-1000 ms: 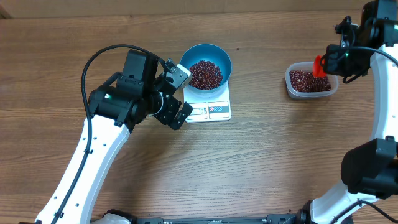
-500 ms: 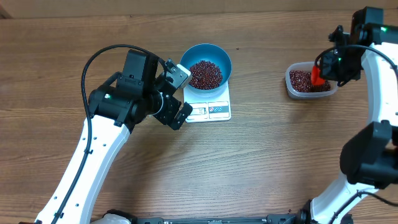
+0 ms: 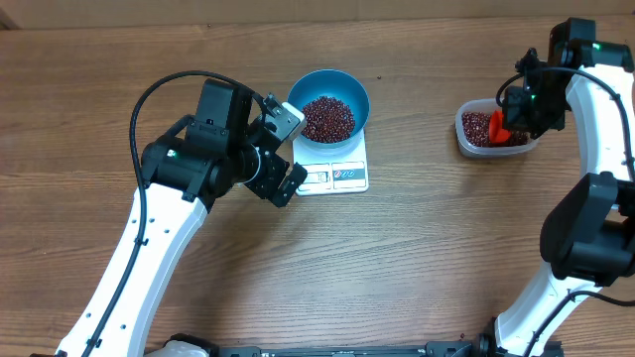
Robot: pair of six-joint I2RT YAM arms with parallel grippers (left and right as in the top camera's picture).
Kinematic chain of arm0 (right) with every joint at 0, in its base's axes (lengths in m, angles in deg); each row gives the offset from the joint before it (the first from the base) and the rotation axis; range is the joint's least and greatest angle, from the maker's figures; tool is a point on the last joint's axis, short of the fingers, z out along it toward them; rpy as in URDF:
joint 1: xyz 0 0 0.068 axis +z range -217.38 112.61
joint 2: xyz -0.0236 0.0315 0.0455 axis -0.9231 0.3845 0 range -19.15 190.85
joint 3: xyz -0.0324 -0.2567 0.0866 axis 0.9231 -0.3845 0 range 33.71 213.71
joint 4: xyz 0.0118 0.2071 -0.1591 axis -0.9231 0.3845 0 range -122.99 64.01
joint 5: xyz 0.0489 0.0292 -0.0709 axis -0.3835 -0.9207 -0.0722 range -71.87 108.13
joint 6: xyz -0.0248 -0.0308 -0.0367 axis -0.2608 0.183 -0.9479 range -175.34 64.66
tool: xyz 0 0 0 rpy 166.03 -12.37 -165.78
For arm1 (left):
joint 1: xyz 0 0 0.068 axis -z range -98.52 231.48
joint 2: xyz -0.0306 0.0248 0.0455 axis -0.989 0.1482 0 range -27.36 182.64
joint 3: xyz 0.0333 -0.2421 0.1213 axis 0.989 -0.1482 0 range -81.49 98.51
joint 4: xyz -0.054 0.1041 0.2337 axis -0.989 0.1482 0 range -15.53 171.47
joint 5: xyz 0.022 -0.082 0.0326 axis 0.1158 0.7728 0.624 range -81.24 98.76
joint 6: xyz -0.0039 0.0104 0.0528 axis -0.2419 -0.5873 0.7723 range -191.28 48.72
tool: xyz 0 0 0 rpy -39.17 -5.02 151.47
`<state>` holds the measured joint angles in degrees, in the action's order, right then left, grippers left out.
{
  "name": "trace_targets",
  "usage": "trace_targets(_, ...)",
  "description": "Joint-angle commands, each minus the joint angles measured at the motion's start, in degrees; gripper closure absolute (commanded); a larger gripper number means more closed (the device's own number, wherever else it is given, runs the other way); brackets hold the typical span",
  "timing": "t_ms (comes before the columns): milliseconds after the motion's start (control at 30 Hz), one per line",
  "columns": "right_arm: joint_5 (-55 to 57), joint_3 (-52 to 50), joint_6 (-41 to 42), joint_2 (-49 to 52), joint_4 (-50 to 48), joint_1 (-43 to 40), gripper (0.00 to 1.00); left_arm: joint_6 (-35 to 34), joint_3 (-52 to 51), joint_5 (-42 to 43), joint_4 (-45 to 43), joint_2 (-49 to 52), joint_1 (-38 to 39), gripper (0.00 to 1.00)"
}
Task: Scoop item into bowl and weigh 150g on scale
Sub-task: 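Move the red cup back into the bean container and scoop, then lift the filled red cup and carry it toward the teal bowl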
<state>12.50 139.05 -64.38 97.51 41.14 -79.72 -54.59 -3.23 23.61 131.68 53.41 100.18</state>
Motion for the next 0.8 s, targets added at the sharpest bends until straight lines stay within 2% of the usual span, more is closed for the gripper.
trace_targets(0,-0.7,-0.4,-0.1,1.2,-0.4,-0.3,0.96,-0.4,1.2,1.1,-0.2,-0.6,-0.3,0.0)
trace_targets(533,-15.7,-0.4,-3.4,2.8,0.0,-0.7,0.96,-0.4,1.2,1.1,-0.2,-0.6,-0.3,0.0)
trace_targets(767,-22.1,-0.4,-3.5,2.8,0.5,-4.0,0.96,-0.4,1.2,1.1,-0.2,-0.6,-0.3,0.01)
